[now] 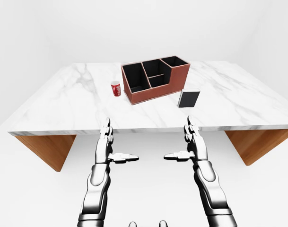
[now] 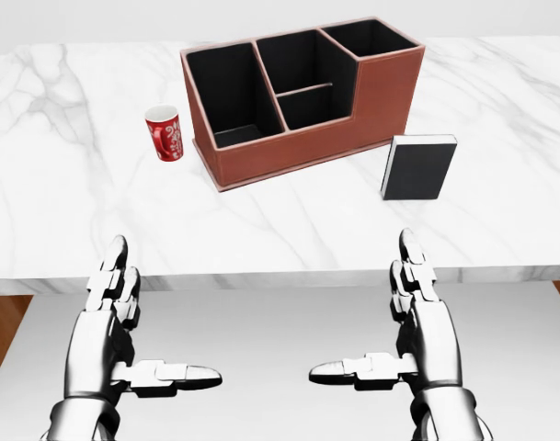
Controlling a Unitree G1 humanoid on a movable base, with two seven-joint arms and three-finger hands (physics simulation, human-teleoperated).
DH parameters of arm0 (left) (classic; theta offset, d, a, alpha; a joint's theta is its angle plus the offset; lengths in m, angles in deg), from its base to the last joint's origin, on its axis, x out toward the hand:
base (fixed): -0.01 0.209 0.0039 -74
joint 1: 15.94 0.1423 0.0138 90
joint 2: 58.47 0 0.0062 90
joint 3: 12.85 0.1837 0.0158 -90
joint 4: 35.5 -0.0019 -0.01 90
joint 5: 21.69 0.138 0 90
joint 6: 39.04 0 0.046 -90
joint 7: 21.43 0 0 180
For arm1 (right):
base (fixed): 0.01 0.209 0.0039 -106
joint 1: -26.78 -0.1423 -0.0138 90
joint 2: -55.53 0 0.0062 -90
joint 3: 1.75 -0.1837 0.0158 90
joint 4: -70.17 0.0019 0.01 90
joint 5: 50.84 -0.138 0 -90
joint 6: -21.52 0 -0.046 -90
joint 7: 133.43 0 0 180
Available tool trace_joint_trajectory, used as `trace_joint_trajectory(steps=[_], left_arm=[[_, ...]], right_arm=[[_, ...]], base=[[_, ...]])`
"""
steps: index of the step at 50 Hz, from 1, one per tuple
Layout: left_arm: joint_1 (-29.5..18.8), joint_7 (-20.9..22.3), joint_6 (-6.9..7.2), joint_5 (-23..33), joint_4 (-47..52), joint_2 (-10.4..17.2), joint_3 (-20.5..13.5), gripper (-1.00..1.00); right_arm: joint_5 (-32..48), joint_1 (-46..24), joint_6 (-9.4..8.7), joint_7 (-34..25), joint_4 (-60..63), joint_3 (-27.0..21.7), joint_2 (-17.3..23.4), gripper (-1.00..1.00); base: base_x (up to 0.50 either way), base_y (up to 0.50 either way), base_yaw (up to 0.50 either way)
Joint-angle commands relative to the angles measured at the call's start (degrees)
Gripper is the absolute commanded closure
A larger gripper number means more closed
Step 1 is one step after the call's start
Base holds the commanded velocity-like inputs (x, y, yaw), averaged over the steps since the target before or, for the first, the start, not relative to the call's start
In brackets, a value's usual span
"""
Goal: Pick up the book and place it in the left compartment of the caddy.
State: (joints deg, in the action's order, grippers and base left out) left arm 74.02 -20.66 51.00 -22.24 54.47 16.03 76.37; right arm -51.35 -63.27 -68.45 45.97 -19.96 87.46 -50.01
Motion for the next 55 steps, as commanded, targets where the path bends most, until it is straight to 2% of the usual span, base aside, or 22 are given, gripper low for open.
trace_joint_trajectory(steps=[1,11,15,37,55], left_arm=[[0.0,1.4,0.11,-0.8,0.3,0.7,-1.4,-1.00],[-0.1,1.7,-0.21,-0.9,-0.1,0.7,-1.5,-1.00],[-0.2,1.8,-0.39,-1.0,-0.3,0.7,-1.6,-1.00],[0.1,1.9,-0.04,-1.3,0.3,0.7,-1.8,-1.00],[-0.3,1.9,-0.58,-1.3,-0.5,0.7,-1.8,-1.00]], right_arm=[[-0.6,-0.1,0.36,-0.8,-0.5,-1.5,0.6,-1.00],[-0.4,0.7,0.52,-1.1,-0.3,-1.0,0.4,-1.00],[-0.1,1.0,1.33,-1.3,-0.1,-0.6,0.3,-1.00],[0.8,1.3,1.63,-0.9,-0.6,0.2,-0.1,-1.00],[0.8,0.9,1.65,-0.8,-1.4,-0.1,0.1,-1.00]], base=[[0.00,0.00,0.00],[0.00,0.00,0.00],[0.12,-0.03,0.00],[0.50,-0.12,0.00],[0.50,-0.01,0.00]])
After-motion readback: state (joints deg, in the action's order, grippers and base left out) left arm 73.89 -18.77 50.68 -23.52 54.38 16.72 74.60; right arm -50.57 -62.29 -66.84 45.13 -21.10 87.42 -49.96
